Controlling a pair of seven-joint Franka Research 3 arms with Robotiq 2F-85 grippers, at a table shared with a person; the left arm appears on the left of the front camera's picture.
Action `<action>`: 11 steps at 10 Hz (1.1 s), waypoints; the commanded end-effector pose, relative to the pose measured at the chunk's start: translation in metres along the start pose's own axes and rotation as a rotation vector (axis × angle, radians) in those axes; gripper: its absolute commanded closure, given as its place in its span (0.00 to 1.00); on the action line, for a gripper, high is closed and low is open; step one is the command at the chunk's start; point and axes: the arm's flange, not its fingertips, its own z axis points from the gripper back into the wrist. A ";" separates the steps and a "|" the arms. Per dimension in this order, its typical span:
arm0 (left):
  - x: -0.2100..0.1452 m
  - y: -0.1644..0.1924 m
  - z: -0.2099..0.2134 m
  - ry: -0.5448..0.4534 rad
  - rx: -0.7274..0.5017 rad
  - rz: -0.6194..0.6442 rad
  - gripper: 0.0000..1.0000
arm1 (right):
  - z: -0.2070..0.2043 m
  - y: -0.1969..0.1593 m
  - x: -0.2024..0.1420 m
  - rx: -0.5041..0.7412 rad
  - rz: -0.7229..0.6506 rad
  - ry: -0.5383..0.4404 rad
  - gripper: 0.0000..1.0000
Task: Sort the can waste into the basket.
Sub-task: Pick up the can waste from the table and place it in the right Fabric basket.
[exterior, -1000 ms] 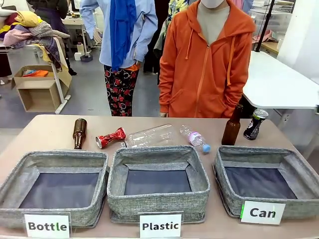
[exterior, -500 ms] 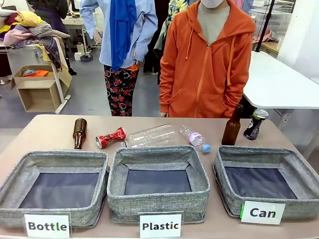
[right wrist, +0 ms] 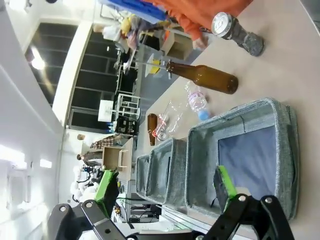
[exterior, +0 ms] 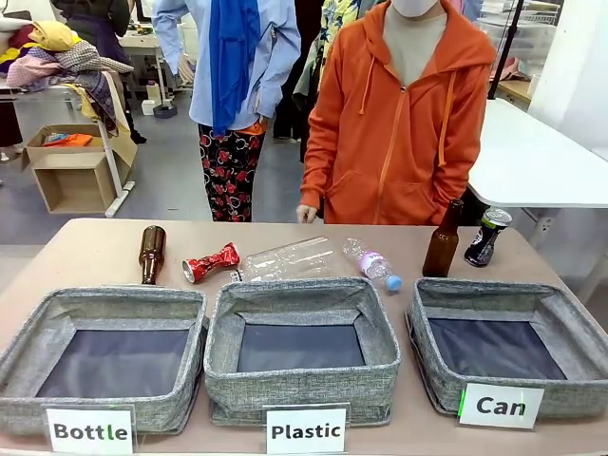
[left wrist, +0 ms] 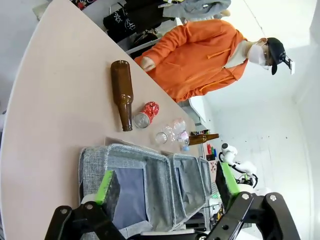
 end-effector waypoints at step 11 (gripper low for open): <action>0.003 0.000 -0.002 -0.013 -0.019 -0.030 0.00 | -0.080 -0.033 0.101 -0.359 0.768 0.000 0.00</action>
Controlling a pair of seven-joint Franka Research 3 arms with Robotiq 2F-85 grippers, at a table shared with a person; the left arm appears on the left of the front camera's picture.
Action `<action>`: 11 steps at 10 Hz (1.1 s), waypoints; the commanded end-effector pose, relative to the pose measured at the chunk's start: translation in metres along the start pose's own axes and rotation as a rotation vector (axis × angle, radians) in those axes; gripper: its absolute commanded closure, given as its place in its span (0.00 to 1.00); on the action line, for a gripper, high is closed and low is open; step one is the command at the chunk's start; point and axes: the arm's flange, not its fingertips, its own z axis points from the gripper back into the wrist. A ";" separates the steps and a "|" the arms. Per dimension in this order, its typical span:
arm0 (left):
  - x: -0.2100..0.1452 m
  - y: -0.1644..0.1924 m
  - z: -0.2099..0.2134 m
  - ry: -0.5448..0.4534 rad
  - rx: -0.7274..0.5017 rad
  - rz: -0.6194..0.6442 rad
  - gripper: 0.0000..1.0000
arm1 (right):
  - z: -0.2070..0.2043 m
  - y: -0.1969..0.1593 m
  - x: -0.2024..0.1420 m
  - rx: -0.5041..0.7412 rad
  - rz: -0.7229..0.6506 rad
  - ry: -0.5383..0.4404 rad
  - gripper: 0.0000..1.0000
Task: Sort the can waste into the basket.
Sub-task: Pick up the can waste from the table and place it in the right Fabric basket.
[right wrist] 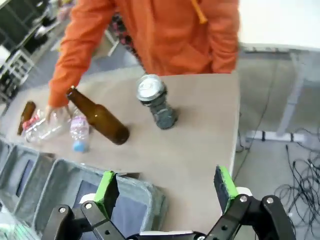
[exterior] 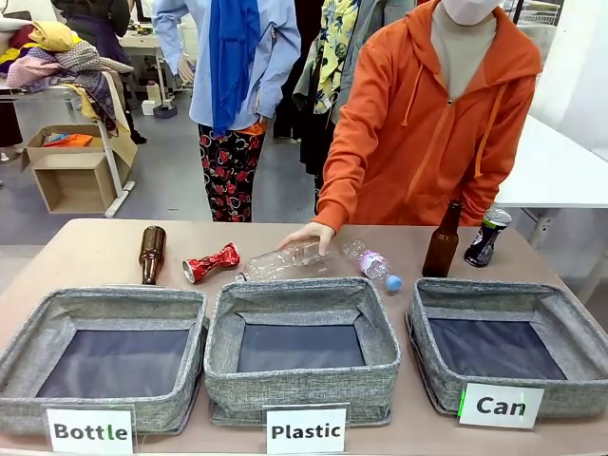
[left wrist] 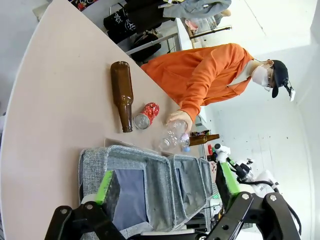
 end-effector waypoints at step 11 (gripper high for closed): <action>0.002 0.002 -0.001 -0.011 -0.021 -0.024 0.00 | -0.090 -0.012 -0.001 0.076 0.119 0.021 0.00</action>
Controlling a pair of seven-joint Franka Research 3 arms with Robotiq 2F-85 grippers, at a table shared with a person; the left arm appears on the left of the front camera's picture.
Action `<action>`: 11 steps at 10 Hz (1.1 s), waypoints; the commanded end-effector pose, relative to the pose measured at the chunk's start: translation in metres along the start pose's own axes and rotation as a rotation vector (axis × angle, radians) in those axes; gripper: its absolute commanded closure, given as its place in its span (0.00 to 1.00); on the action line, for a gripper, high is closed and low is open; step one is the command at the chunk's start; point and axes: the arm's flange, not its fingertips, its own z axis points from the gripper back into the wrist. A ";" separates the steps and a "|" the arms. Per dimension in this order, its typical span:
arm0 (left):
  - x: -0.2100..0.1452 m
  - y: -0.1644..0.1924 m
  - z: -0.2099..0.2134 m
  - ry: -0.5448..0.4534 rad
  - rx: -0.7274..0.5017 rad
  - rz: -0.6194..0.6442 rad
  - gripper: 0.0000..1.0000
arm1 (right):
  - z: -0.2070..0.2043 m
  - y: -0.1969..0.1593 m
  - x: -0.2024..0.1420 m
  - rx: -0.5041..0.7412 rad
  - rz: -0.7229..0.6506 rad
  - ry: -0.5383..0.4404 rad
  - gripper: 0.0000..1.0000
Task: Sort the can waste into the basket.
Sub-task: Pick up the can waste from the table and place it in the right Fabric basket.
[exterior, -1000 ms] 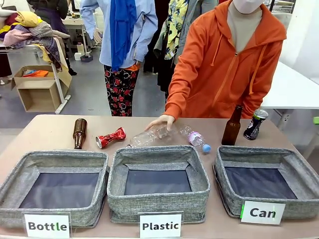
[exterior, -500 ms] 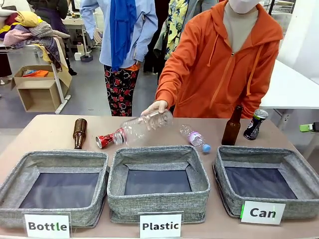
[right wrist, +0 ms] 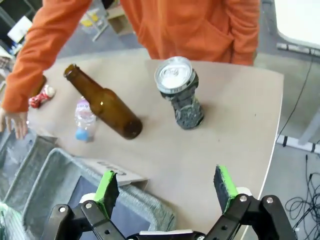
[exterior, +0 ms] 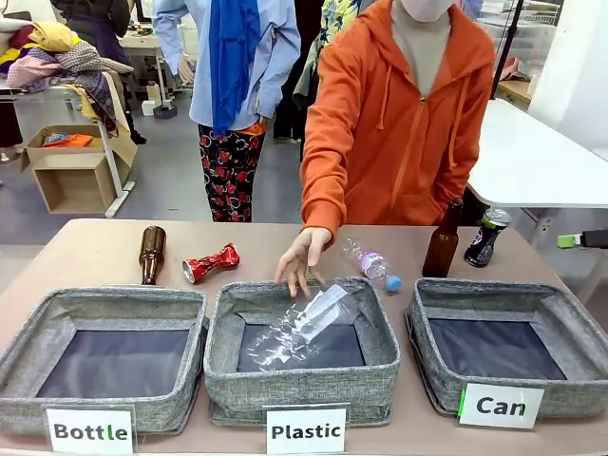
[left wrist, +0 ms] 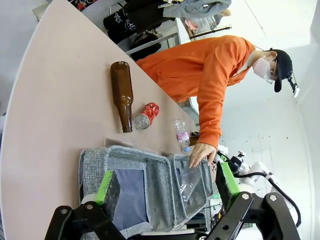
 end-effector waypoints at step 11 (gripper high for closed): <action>0.001 0.002 0.000 -0.012 -0.021 -0.023 0.00 | -0.125 -0.028 0.020 -0.158 0.178 0.015 0.00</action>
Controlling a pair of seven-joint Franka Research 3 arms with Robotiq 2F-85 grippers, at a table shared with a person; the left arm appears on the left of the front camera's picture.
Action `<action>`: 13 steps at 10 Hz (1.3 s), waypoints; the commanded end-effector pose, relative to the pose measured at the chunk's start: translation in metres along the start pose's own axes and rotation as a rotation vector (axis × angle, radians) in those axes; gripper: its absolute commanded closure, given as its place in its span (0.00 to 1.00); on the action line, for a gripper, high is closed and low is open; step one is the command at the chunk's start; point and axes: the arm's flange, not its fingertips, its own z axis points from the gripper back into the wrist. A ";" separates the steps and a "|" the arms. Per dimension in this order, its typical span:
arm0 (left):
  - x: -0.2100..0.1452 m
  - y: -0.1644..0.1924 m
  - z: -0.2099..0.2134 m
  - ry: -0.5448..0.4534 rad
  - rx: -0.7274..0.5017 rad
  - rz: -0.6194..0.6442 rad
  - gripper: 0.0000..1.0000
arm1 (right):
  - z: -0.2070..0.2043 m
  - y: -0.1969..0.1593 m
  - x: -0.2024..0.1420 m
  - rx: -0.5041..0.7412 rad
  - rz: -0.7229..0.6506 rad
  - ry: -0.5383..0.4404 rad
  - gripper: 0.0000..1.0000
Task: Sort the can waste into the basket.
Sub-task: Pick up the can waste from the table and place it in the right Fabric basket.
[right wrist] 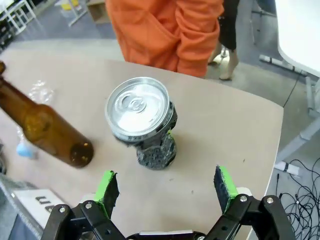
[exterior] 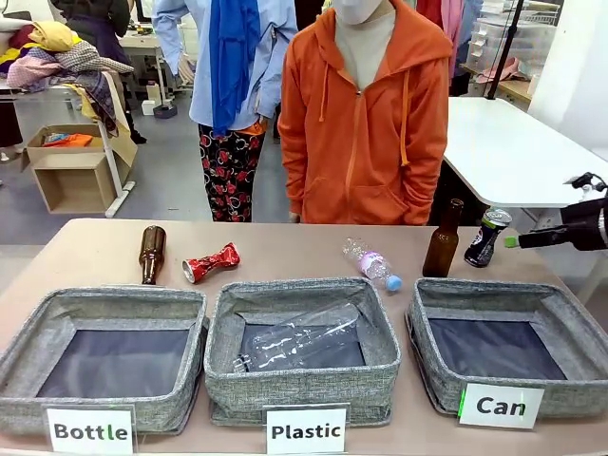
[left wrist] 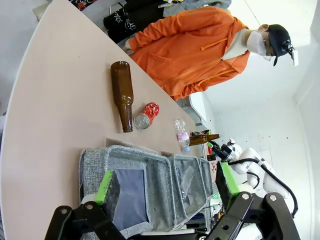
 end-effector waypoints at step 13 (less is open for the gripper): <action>0.001 0.001 0.000 -0.013 -0.021 -0.025 0.00 | -0.062 -0.002 0.000 0.106 0.042 -0.047 0.00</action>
